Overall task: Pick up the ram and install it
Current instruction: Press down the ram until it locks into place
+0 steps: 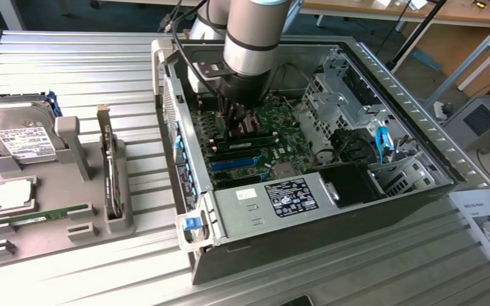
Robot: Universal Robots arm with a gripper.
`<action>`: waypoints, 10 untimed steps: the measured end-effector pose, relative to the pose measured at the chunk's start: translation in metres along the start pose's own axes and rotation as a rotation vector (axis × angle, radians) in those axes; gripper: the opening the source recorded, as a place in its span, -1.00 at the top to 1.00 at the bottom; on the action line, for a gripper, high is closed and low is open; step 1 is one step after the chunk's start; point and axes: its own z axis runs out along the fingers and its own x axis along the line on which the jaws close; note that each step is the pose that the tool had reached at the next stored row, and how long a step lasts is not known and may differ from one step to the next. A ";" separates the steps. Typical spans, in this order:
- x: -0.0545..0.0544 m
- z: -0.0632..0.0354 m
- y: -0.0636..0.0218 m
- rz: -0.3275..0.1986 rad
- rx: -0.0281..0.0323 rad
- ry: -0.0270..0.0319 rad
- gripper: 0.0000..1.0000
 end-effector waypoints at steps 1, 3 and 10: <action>0.000 0.0002 0.0000 0.000 0.0000 0.0000 0.79; 0.000 0.0004 0.0000 0.000 0.0002 -0.0001 0.79; 0.000 0.0016 0.0000 0.000 0.0004 0.0000 0.79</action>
